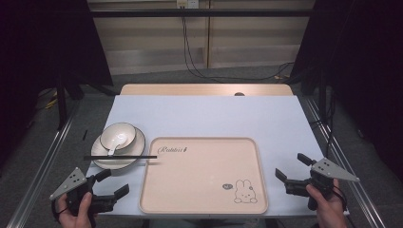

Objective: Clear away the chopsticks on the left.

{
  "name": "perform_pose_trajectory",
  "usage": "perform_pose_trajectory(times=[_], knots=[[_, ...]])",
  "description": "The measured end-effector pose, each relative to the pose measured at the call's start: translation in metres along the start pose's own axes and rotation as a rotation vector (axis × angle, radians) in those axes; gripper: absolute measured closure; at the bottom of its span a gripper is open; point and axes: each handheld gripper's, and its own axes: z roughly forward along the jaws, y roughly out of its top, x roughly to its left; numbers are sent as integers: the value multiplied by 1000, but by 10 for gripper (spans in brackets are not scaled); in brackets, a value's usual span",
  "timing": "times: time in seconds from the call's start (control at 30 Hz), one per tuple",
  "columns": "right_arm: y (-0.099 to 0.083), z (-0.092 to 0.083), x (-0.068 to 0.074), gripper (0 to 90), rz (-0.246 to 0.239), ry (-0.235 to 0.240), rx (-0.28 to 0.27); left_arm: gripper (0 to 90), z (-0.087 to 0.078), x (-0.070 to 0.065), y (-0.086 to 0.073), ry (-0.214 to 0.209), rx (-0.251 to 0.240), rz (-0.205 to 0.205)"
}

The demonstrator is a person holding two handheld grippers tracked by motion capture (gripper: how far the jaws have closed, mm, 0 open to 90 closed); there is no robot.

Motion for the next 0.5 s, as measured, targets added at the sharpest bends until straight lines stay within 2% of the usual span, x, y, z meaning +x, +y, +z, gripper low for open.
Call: perform_pose_trajectory(times=[0.37, 0.5], knots=[[0, 0, 1, 14, -9, 7, -10, 20, 0, -1, 0, -14, -2, 2], [0, -1, 1, 14, -9, 7, -8, 20, -2, -1, 1, -29, 12, 19]])
